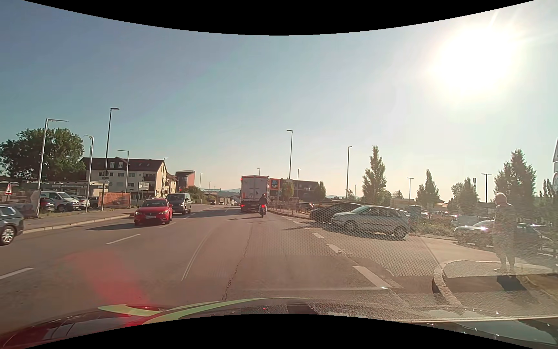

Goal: Follow the waypoints while adhering to traffic rules and regulations

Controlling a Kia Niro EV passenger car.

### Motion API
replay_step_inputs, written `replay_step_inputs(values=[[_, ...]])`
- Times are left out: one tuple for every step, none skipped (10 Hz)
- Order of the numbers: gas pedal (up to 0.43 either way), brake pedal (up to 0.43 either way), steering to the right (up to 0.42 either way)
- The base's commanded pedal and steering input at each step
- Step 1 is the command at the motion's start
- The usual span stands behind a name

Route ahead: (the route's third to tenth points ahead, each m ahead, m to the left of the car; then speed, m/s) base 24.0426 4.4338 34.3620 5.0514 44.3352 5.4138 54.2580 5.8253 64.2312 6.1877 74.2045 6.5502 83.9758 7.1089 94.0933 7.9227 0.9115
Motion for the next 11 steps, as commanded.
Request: replay_step_inputs(values=[[0.000,0.152,-0.011],[0.000,0.159,-0.011],[0.000,0.159,-0.011],[0.000,0.159,-0.011],[0.000,0.159,-0.011],[0.000,0.159,-0.011],[0.000,0.159,-0.011],[0.000,0.159,-0.011],[0.000,0.152,-0.011],[0.000,0.159,-0.011],[0.000,0.159,-0.011]])
